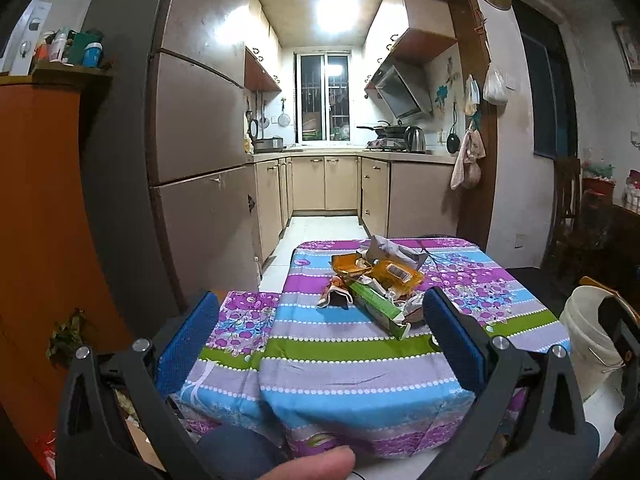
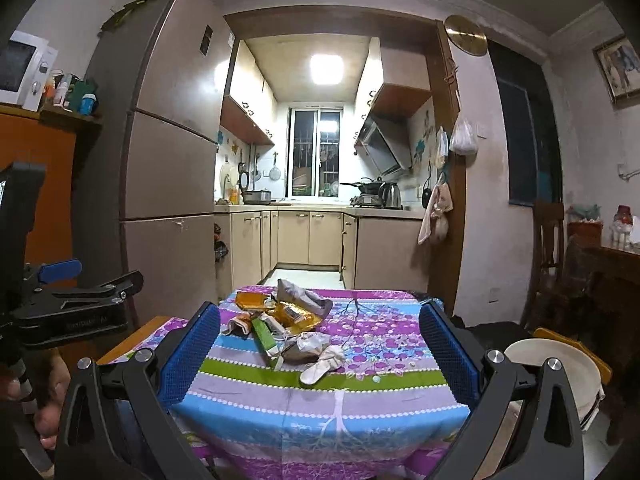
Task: Collect trash
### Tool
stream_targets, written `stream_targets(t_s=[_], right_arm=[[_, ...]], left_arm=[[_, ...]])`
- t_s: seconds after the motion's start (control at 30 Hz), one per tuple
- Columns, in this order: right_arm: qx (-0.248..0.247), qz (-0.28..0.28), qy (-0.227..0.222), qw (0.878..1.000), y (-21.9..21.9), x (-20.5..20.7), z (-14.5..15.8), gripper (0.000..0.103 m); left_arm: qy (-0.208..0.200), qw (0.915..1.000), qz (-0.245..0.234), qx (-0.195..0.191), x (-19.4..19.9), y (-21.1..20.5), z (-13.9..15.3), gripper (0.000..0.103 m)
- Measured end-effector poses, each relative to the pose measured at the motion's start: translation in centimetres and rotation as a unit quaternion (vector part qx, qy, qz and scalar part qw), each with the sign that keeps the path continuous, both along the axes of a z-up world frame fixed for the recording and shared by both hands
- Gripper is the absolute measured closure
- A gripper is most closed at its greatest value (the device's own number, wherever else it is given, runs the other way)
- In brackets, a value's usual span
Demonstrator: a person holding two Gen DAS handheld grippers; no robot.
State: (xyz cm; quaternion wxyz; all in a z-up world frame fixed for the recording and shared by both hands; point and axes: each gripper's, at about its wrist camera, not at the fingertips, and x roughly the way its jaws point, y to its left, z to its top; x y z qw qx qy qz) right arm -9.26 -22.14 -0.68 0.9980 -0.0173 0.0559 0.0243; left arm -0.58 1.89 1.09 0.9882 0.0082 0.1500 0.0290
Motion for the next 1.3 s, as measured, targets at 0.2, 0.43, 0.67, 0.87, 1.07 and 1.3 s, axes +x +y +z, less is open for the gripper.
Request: stream_targets(t_s=[0.2, 0.43, 0.67, 0.87, 1.07, 1.3], right_arm=[[0.004, -0.002, -0.004, 1.0, 0.2, 0.3, -0.1, 0.004], [0.01, 0.0, 0.0, 1.0, 0.1, 0.6, -0.4, 0.004], [0.014, 0.004, -0.001, 1.0, 0.2, 0.8, -0.4, 0.004], [0.017, 0.004, 0.0, 1.0, 0.0, 0.9, -0.7, 0.004], [0.017, 0.004, 0.001, 1.0, 0.0, 0.9, -0.7, 0.004], [0.018, 0.006, 0.001, 1.0, -0.1, 1.0, -0.7, 0.004]], left_arm=[[0.003, 1.0, -0.005, -0.002, 0.0, 0.0, 0.1, 0.005], [0.006, 0.9999, -0.009, -0.002, 0.2, -0.2, 0.1, 0.005], [0.006, 0.9999, -0.014, -0.008, 0.1, -0.1, 0.1, 0.005], [0.008, 0.9995, -0.025, -0.018, 0.0, -0.1, 0.1, 0.005], [0.013, 0.9991, -0.037, -0.017, 0.3, -0.3, -0.1, 0.005], [0.011, 0.9991, -0.037, -0.016, 0.4, -0.4, -0.3, 0.005]])
